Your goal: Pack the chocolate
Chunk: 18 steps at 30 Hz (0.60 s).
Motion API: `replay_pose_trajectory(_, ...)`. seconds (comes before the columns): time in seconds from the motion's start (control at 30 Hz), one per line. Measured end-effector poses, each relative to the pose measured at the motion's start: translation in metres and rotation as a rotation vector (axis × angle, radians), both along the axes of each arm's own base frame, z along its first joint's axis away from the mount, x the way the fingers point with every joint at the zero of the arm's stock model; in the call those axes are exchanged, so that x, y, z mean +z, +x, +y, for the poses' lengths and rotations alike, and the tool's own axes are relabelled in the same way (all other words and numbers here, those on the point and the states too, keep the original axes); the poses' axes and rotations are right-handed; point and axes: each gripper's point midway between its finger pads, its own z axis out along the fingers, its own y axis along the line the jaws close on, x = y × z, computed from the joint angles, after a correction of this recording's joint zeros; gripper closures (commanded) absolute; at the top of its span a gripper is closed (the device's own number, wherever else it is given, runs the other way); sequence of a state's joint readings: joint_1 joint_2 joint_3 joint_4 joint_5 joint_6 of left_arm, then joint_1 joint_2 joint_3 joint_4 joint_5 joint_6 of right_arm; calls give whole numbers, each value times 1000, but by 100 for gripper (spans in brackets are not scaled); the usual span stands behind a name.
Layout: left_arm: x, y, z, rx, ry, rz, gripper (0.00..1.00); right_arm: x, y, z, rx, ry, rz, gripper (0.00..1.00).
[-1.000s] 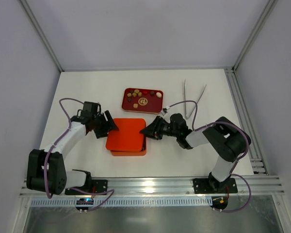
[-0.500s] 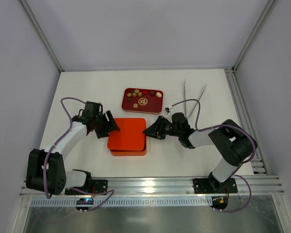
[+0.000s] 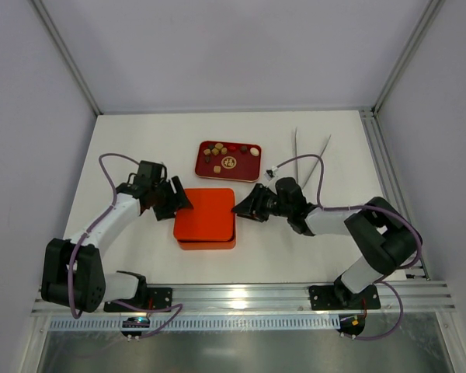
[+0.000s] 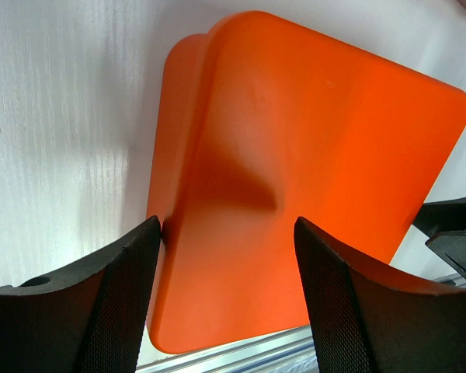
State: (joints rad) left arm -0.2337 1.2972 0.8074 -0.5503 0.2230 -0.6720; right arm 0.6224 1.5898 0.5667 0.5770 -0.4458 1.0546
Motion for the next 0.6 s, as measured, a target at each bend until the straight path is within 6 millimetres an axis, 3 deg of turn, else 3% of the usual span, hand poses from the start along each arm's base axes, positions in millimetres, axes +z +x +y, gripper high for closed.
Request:
replay_pose_trajectory(0.4,1,-2,-3,-12,18,-1,32,7,5,-8,-16,-62,-35,56)
replay_pose_trajectory(0.6,-2,-4,-3,-18,26,13,32,0,2,-8,-7,-89,-22,52)
